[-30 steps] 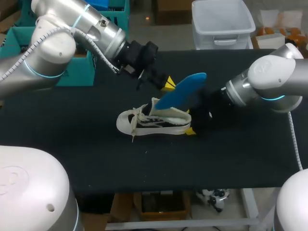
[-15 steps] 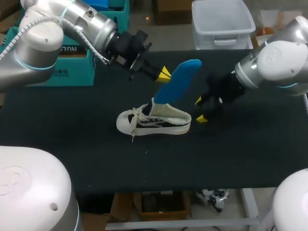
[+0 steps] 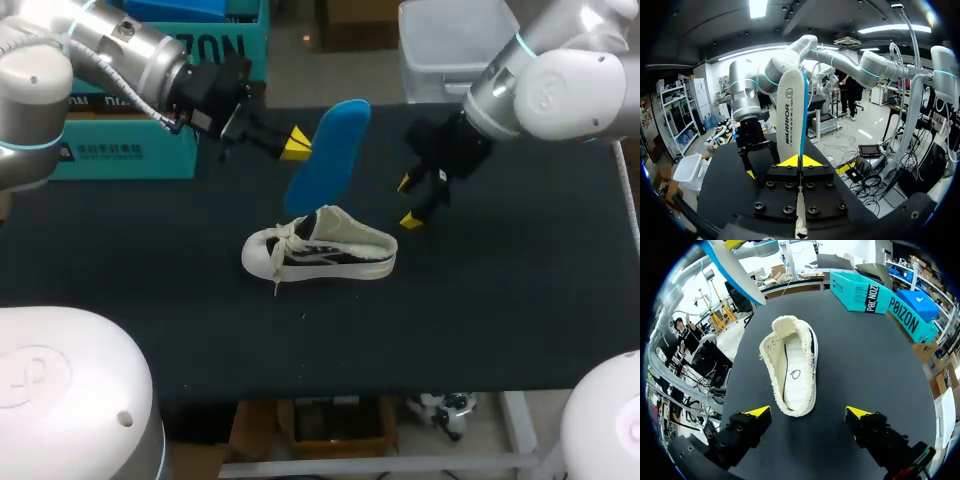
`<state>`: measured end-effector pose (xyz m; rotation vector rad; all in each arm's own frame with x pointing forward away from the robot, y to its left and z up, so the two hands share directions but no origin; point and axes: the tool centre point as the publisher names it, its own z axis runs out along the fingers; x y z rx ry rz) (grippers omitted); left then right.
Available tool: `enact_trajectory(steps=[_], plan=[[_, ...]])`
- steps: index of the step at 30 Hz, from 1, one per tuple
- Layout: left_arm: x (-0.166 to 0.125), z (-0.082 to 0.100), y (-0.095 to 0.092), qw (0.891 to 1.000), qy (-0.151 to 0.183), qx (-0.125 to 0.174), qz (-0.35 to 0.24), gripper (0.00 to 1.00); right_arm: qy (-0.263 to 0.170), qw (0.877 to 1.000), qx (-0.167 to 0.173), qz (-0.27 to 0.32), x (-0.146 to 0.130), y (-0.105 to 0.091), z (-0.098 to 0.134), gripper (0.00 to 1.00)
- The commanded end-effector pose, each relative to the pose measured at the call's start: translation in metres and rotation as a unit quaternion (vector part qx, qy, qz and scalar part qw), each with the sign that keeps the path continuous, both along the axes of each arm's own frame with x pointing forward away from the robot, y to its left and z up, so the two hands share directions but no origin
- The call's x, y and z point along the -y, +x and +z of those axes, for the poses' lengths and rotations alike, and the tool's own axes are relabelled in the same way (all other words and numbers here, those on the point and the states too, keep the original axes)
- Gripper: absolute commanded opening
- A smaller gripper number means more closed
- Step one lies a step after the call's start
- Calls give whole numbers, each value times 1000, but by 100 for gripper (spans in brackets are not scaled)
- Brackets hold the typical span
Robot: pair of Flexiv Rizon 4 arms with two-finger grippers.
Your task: Open the shoe tongue, take the insole out of the shoe, put the insole back into the shoe, and pack the shoe into the shoebox
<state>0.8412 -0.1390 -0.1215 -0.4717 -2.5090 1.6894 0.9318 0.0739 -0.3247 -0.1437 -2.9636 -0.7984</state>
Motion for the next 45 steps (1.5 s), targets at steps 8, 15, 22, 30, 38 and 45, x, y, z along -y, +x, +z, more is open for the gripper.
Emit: enact_trajectory(steps=[8,15,22,30,38,45], plan=[[-50,-6,1,998,-30,-47,38,0,-86,996,-15,19,-35,25,3,100],[-68,-6,0,997,-35,-52,50,0,-123,992,-4,24,-54,26,4,100],[-91,-9,-1,994,-44,-61,75,0,-168,985,-1,25,-73,24,0,100],[-116,-15,-3,992,-47,-67,96,0,-208,978,5,22,-91,15,-1,100],[-130,-21,-6,991,-49,-71,106,0,-231,973,5,22,-105,7,-8,100],[-134,-24,-6,991,-48,-73,103,0,-231,973,-1,18,-110,6,-23,100]])
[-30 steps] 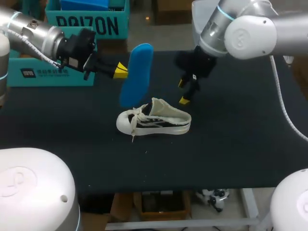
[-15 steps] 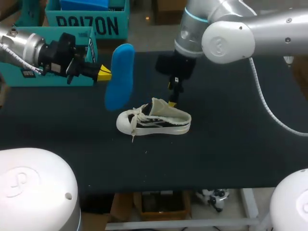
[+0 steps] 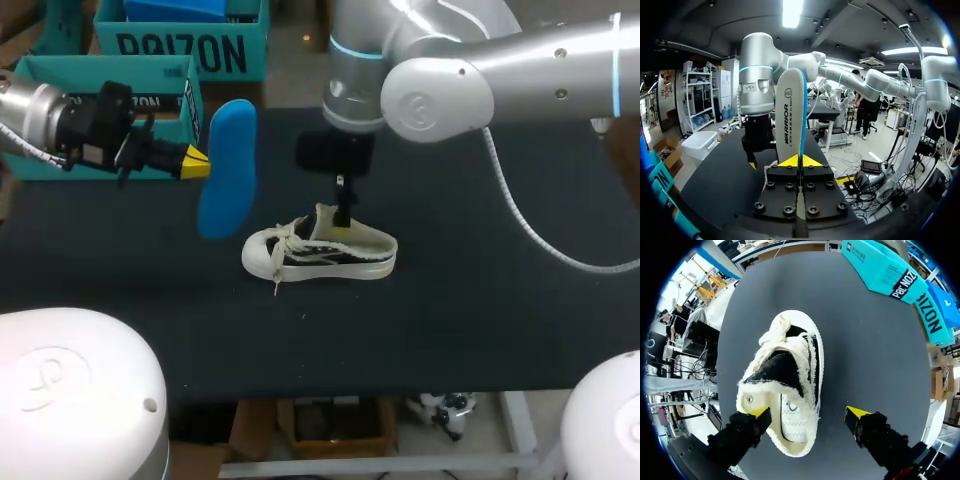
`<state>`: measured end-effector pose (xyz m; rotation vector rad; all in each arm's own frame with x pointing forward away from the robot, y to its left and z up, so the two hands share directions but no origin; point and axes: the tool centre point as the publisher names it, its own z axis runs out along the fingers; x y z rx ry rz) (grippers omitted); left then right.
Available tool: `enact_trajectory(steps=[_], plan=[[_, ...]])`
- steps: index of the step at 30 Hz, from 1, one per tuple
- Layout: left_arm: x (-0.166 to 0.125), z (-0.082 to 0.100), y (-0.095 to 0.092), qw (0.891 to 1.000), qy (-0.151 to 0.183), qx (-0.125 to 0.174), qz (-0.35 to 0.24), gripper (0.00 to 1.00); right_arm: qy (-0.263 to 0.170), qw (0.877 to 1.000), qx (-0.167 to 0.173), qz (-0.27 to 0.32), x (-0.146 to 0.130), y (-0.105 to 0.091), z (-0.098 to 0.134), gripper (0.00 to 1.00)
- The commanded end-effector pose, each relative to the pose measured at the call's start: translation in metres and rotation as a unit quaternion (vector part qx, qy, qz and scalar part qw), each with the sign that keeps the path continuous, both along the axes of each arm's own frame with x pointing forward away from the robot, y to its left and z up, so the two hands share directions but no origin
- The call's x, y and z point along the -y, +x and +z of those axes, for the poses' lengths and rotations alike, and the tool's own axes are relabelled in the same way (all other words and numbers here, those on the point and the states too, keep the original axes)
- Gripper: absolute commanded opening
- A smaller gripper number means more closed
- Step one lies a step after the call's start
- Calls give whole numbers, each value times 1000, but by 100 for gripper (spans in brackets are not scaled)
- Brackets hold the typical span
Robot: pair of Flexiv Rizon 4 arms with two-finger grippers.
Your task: Open the shoe tongue, take the insole out of the shoe, put the insole back into the shoe, and pack the shoe into the shoebox
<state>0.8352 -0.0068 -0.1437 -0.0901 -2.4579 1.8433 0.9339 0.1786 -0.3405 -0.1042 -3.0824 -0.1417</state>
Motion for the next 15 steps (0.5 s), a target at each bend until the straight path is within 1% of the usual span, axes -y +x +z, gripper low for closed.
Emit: enact_trajectory(steps=[1,2,3,4,5,6,7,8,9,11,15], plan=[[-2,-2,0,1000,-2,-1,-2,0,-16,1000,-2,-3,-6,4,-8,100],[-2,-2,0,1000,-2,-2,-3,0,-14,1000,-1,-5,-6,4,-8,100],[-2,-2,0,1000,-2,-2,-3,0,-11,1000,2,-7,-7,4,-9,90],[-2,-3,0,1000,-1,-2,-4,0,-10,1000,4,-8,-8,3,-9,85],[-2,-3,1,1000,-2,-2,-5,0,-1,1000,8,-8,-9,3,-9,76],[-2,-3,1,1000,-2,-2,-6,0,0,1000,9,-9,-9,2,-8,71],[-2,-3,1,1000,-2,-2,-7,0,-2,1000,9,-11,-9,2,-8,65],[-2,-3,1,1000,-3,-2,-8,0,-1,1000,12,-13,-10,2,-8,47],[-2,-3,1,1000,-3,-1,-8,0,-1,1000,13,-14,-10,2,-7,38],[-2,-3,1,1000,-2,-1,-10,0,-3,1000,16,-18,-11,2,-6,0],[-2,-3,2,1000,-4,-1,-15,0,-18,999,16,-28,-13,1,-4,0]])
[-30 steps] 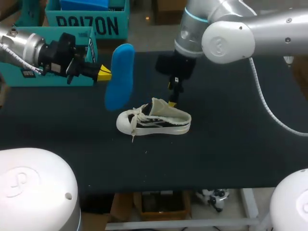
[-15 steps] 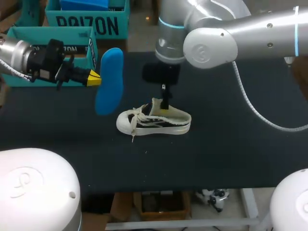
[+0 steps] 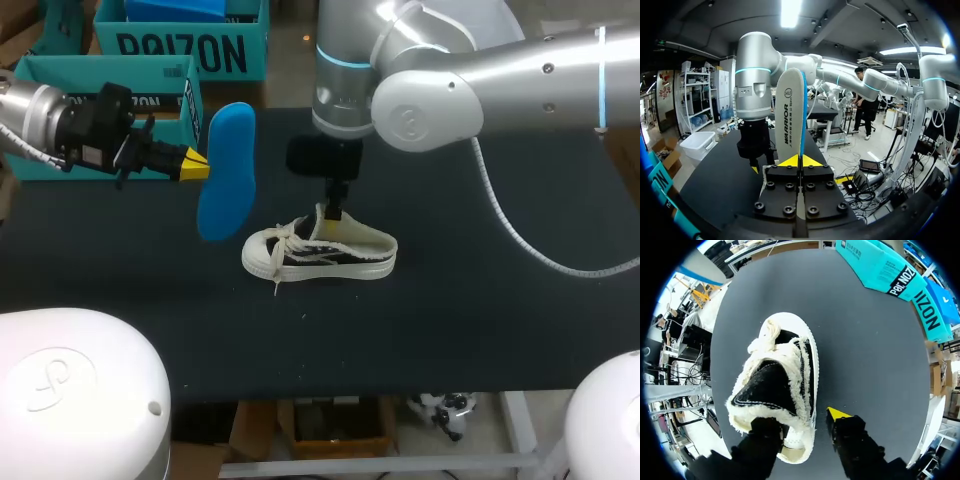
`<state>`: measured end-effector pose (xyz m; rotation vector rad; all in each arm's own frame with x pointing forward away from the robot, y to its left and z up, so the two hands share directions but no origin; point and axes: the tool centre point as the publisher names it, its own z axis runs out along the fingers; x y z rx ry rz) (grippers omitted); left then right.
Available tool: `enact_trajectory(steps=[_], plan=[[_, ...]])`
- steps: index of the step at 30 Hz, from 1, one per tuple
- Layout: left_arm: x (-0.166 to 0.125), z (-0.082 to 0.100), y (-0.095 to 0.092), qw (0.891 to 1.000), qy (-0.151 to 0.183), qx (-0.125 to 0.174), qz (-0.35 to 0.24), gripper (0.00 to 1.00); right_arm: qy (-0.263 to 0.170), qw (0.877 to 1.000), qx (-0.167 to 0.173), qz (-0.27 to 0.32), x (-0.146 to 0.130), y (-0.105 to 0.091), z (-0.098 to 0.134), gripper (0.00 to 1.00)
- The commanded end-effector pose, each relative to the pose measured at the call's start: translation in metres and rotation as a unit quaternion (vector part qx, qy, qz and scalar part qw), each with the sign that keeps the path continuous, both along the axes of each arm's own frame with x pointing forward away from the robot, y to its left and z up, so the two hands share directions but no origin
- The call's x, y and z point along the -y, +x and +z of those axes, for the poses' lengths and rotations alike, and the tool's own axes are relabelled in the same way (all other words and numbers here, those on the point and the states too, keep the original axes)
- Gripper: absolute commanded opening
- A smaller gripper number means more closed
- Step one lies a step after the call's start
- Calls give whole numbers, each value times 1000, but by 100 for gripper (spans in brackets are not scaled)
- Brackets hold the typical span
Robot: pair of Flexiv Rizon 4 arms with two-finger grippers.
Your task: Open the shoe tongue, take the insole out of the shoe, put the insole back into the shoe, and pack the shoe into the shoebox
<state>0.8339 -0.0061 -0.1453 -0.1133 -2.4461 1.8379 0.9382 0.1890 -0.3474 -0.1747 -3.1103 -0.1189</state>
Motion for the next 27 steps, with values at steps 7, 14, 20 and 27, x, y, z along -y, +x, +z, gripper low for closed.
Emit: enact_trajectory(steps=[7,14,20,27], plan=[[-2,0,3,1000,-5,1,-17,0,-28,999,-2,-26,-4,-5,0,0],[1,2,4,999,-11,-1,-38,0,-32,998,-5,-55,-3,-7,2,0],[7,9,6,998,-25,-14,-57,0,-22,994,-8,-108,6,-11,10,0],[18,25,3,995,-42,-19,-91,0,7,980,-14,-197,23,-21,23,0]])
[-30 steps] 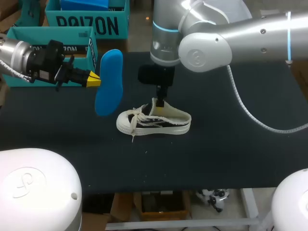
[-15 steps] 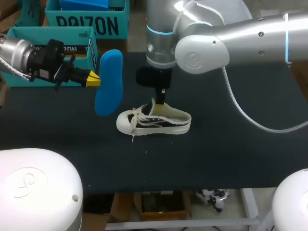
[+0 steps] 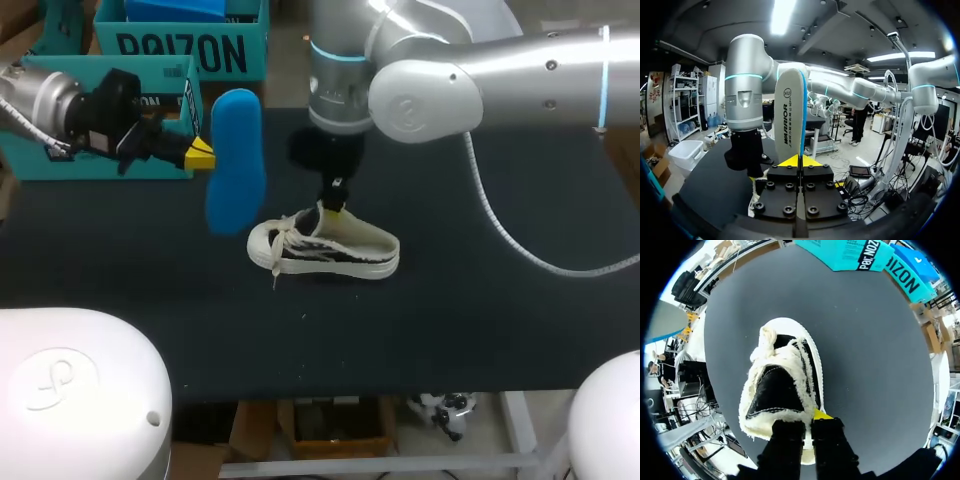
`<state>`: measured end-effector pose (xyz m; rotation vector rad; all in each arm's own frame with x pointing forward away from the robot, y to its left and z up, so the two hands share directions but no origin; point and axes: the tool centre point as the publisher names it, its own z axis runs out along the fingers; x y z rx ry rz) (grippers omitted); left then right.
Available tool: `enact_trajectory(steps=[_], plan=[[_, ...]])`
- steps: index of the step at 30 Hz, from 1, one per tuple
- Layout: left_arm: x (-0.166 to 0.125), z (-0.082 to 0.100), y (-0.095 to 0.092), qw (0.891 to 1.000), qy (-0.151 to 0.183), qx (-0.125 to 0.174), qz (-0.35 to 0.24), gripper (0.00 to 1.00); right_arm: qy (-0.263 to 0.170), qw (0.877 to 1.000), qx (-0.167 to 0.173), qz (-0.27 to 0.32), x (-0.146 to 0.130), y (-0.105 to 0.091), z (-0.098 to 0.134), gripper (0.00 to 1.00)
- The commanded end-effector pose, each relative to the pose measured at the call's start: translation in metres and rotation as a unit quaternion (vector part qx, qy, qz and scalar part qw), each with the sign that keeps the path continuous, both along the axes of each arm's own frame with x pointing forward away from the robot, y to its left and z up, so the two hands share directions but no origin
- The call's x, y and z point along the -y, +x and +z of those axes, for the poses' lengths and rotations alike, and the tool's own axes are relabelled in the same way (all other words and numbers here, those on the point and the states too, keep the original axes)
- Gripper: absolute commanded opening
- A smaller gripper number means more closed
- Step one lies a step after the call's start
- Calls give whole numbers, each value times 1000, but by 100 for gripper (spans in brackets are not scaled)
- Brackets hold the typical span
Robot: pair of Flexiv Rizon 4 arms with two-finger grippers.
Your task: Open the shoe tongue, take the insole out of the shoe, put the insole back into the shoe, and pack the shoe into the shoebox
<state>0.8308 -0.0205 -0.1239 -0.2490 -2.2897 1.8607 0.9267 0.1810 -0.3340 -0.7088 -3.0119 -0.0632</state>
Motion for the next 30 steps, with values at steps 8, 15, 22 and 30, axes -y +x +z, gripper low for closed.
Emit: enact_trajectory(steps=[8,15,22,30], plan=[[13,22,3,998,-26,-8,-61,0,79,987,11,-139,31,-25,23,0],[16,32,2,996,-41,-37,-74,0,123,969,10,-216,33,-39,27,0],[27,49,2,992,-42,-81,-93,0,134,949,25,-286,35,-55,27,0],[38,57,-4,989,-40,-94,-104,0,221,906,49,-357,36,-61,20,0]])
